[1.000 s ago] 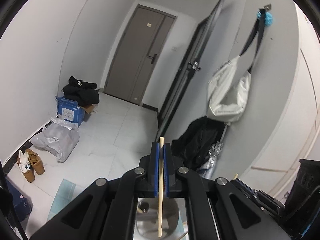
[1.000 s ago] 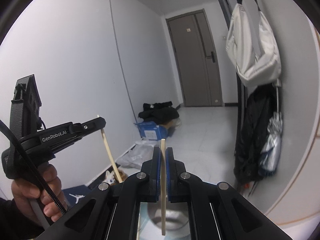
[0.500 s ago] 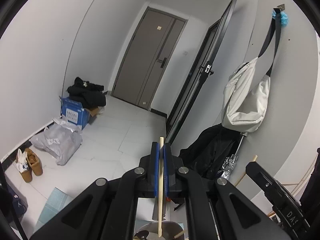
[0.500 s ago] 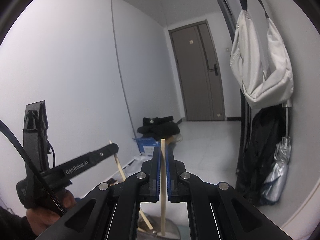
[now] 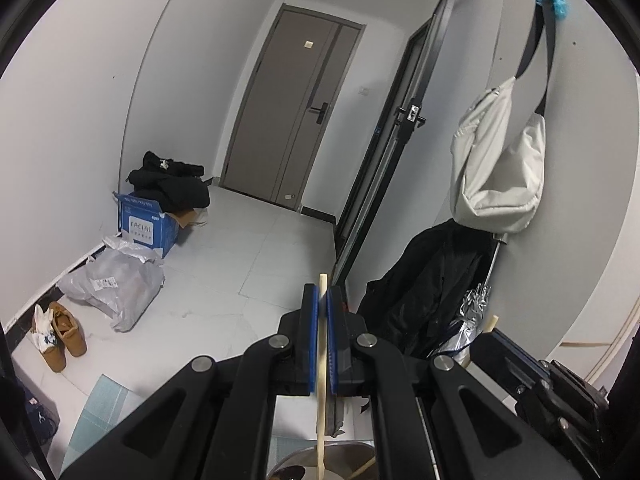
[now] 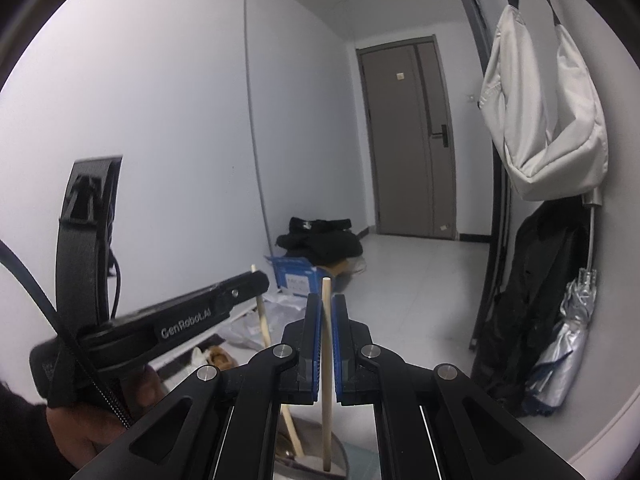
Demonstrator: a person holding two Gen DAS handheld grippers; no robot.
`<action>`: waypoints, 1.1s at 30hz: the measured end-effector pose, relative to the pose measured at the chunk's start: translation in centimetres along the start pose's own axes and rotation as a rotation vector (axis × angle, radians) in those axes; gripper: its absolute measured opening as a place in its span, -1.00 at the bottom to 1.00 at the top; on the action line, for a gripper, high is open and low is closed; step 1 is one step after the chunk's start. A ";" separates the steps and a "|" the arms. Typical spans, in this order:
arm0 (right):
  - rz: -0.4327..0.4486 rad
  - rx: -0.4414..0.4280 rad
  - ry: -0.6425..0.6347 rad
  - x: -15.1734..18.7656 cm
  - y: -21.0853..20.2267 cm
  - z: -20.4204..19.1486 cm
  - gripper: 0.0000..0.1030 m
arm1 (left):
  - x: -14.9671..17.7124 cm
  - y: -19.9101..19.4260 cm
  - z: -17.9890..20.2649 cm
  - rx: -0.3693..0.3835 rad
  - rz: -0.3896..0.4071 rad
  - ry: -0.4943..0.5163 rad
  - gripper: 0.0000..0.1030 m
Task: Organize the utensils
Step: 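Carry both held chopsticks up over the white utensil holder, then open both tools to drop the chopsticks into the holder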
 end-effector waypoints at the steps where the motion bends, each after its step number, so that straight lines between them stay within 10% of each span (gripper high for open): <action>1: -0.003 -0.002 -0.004 0.2 -0.1 0.0 -0.92 | 0.1 0.0 0.0 -0.001 0.002 0.012 -0.98; 33: -0.140 -0.054 -0.173 6.8 1.2 -2.5 -0.91 | 3.7 -2.4 -1.5 0.050 -0.262 0.016 -0.98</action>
Point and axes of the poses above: each gripper's, at about its wrist camera, not at the fingertips, and y roughly the way its jaws point, z to its right, x to its underside, the point moved 3 cm from there along y, roughly the way its jaws point, and after that the axes turned 9 degrees about z, right-handed, at the moved point
